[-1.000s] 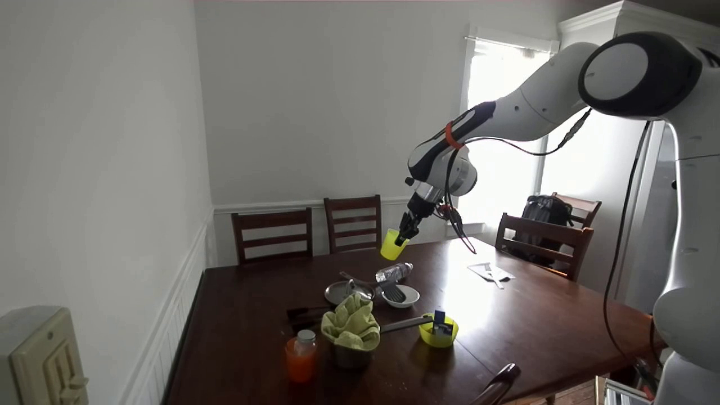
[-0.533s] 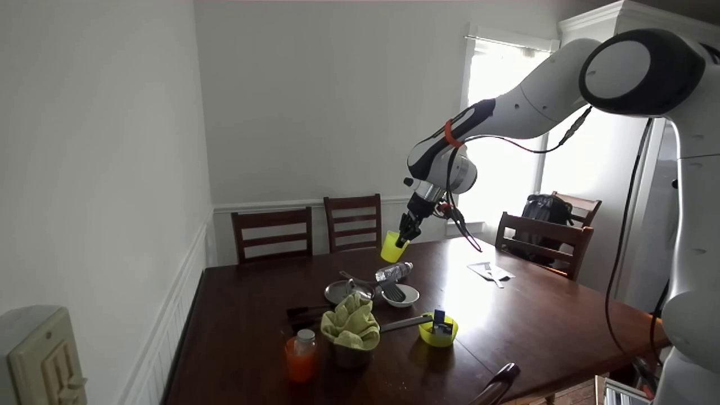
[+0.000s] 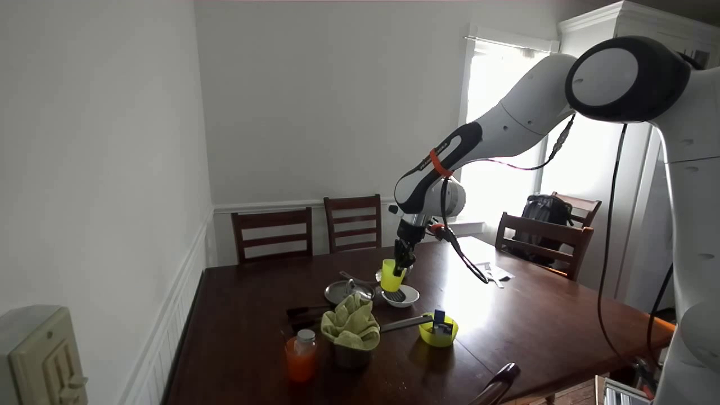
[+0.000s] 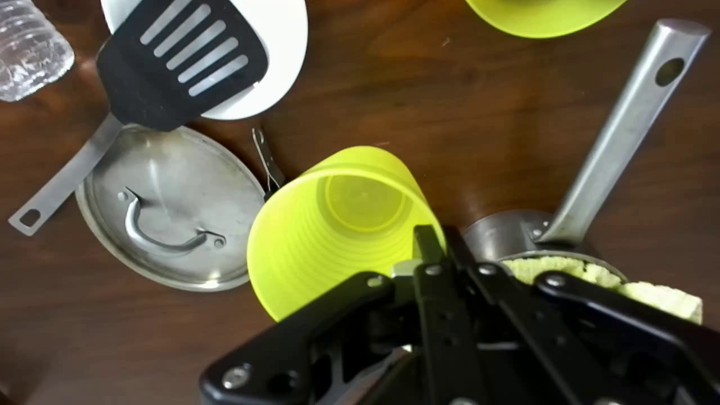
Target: Move the yellow cup to the left
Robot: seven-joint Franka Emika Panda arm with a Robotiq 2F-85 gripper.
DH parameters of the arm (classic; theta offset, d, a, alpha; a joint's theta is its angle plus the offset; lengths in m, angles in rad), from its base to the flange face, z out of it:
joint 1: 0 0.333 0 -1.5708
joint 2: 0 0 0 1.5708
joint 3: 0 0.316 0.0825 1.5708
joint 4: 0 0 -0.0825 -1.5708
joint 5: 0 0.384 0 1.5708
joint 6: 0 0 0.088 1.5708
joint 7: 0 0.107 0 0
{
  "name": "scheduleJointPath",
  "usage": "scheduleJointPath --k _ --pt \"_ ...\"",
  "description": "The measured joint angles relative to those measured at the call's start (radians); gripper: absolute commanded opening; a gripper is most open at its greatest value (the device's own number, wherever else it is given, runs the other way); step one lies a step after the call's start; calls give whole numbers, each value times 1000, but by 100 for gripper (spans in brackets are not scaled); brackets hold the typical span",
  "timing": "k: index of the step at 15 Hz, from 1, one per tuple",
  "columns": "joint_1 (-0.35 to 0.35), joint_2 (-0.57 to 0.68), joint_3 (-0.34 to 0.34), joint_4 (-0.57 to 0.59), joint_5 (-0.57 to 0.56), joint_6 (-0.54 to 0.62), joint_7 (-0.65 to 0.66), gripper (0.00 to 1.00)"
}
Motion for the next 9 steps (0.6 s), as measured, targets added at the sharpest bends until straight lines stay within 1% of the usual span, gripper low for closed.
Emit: scheduleJointPath --k 2,6,9 --pt "6 11 -7 -14 -45 29 31 1" --pt "7 62 6 -10 -63 65 22 1" --pt "8 105 13 14 -93 70 21 1"
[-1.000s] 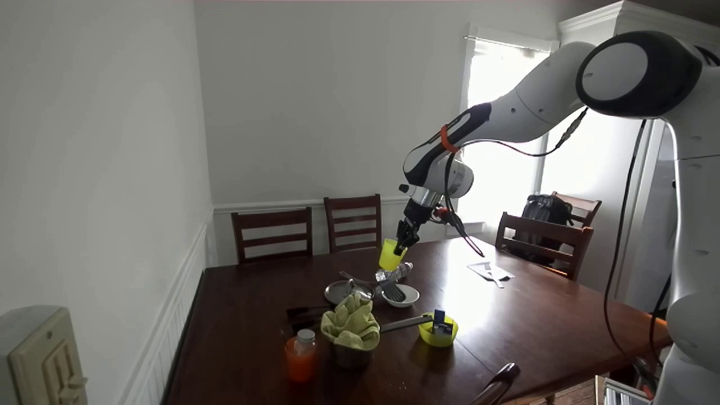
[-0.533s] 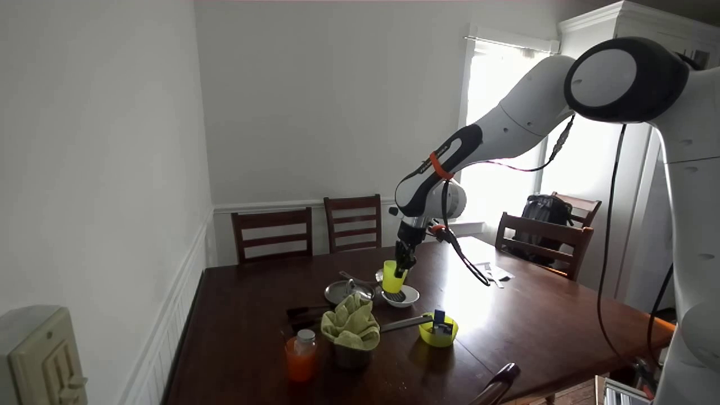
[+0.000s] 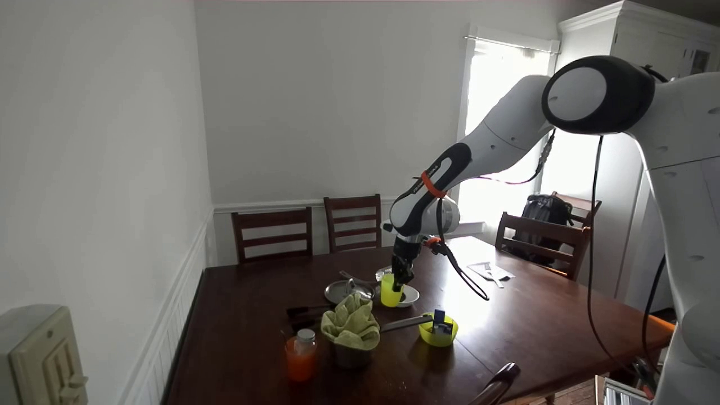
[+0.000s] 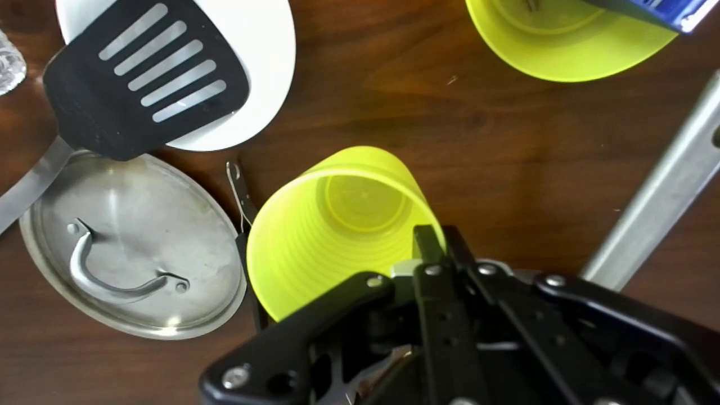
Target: Move the yellow cup to the left
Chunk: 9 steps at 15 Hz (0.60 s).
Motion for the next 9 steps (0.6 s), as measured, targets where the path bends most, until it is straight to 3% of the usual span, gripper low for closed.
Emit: scheduleJointPath --k 9 --pt "-1 149 10 113 -85 -1 -6 1"
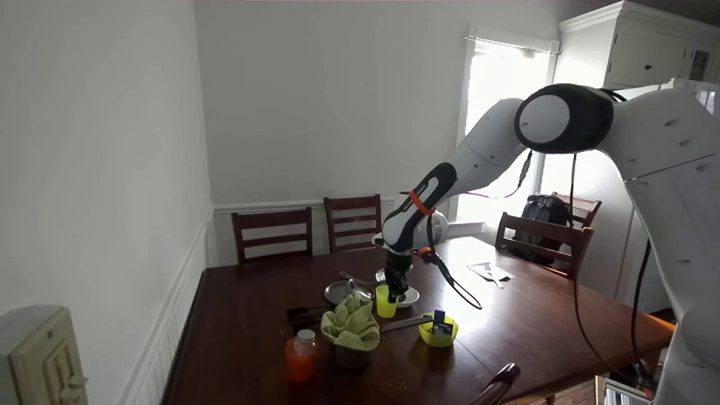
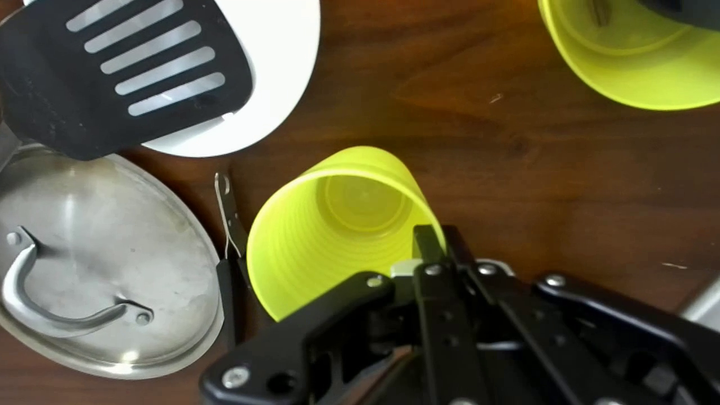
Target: Move the yellow cup to the left
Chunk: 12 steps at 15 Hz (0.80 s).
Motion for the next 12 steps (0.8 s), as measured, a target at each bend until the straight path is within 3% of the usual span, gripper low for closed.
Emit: scheduleJointPath --k 2,3,5,12 --pt "-1 27 0 20 -23 -4 1 3" --pt "-2 38 0 29 -34 -6 1 29" --pt "-2 54 0 44 -46 -13 2 35" --pt "-2 41 -9 78 -83 -31 18 84"
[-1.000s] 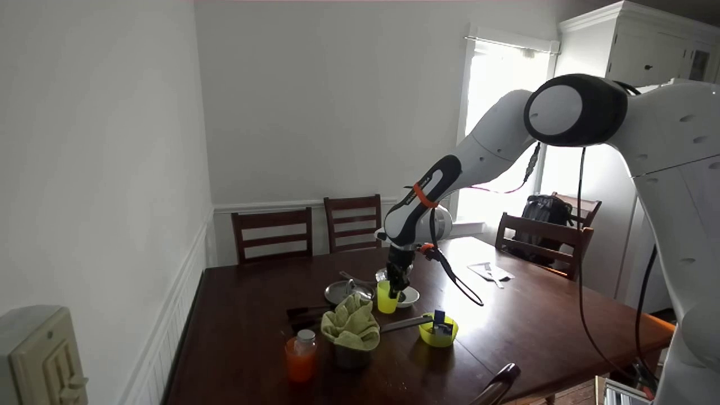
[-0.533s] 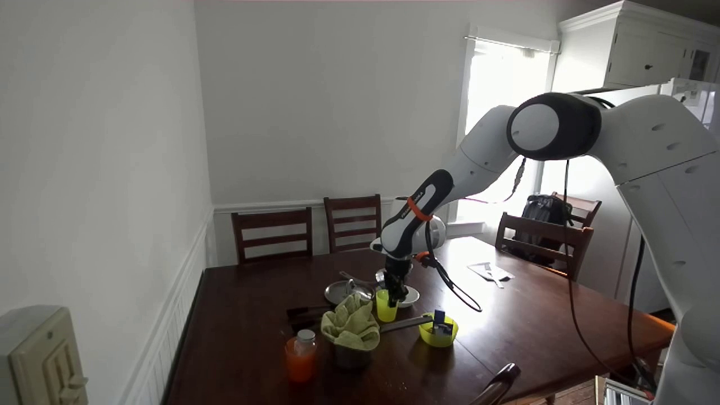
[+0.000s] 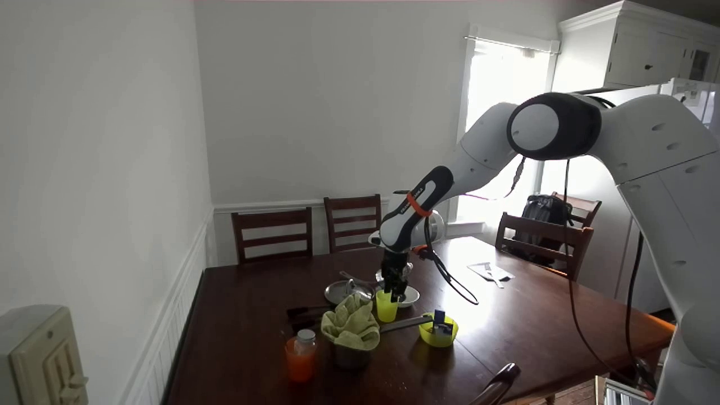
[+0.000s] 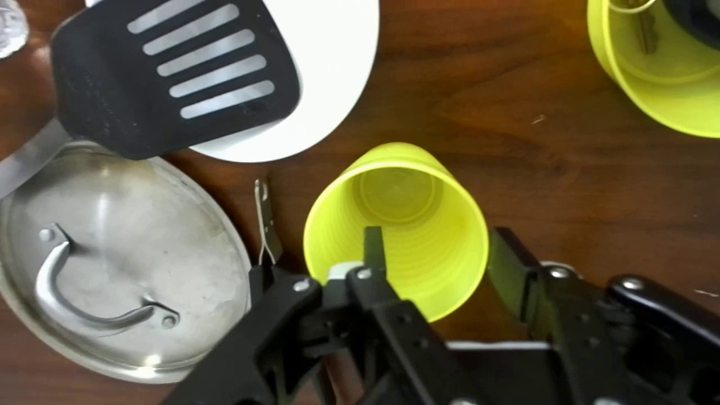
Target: Move the yellow cup to the left
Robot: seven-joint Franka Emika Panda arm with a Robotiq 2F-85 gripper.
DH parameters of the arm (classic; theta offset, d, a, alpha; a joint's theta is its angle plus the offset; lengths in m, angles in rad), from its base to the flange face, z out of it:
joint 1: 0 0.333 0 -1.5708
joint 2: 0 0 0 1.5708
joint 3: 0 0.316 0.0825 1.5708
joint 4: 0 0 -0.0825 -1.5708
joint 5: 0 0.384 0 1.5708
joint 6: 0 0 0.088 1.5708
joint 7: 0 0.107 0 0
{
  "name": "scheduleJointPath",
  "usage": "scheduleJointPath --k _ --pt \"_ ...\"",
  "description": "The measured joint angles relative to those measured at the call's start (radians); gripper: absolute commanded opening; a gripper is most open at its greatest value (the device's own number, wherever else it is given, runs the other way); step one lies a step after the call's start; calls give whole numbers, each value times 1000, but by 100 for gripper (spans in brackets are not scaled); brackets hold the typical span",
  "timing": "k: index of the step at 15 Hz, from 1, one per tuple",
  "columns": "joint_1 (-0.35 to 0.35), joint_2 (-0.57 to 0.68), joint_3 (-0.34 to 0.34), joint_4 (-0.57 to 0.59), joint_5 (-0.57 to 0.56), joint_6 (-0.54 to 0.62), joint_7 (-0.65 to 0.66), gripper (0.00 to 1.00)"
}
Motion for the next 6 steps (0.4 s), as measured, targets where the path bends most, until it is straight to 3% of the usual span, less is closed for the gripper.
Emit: scheduleJointPath --k 2,6 --pt "-1 -43 -11 -4 -4 9 14 98" --pt "-29 -150 -27 -48 23 116 69 99"
